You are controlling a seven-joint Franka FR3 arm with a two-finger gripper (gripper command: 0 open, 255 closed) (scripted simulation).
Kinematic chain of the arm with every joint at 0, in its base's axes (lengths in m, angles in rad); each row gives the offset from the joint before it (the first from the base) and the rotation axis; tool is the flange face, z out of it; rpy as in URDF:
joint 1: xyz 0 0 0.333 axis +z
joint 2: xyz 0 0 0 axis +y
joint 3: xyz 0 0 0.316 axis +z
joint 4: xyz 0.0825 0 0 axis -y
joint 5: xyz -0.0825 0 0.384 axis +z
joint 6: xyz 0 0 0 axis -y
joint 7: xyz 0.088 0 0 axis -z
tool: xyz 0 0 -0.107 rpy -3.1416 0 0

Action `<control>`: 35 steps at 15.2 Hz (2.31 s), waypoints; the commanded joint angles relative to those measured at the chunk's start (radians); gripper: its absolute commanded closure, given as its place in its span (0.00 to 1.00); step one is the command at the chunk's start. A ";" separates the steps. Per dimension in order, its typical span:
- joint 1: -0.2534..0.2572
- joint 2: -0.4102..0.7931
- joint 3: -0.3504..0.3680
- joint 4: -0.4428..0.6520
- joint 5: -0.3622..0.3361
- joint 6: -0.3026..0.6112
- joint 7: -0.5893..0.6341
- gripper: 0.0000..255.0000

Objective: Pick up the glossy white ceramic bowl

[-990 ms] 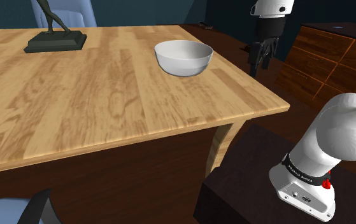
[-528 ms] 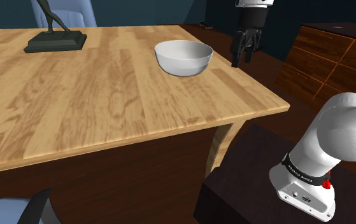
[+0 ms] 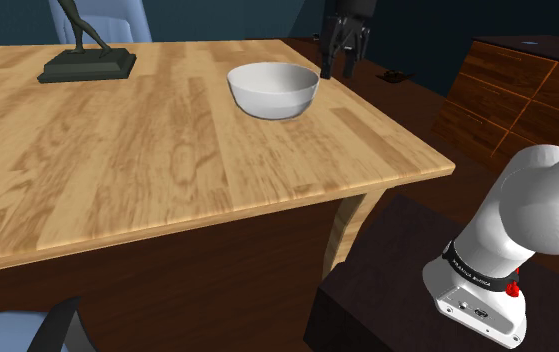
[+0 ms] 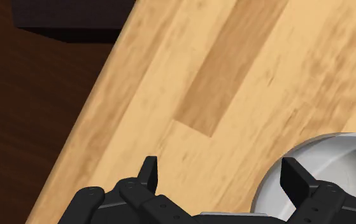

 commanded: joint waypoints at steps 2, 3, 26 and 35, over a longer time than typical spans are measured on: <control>0.014 0.085 -0.007 0.106 0.044 0.008 -0.009 0.00; 0.018 0.112 -0.009 0.142 0.059 0.009 -0.011 0.00; 0.019 0.117 -0.007 0.092 0.069 0.068 -0.027 1.00; 0.020 0.141 -0.012 0.236 0.067 -0.048 0.001 1.00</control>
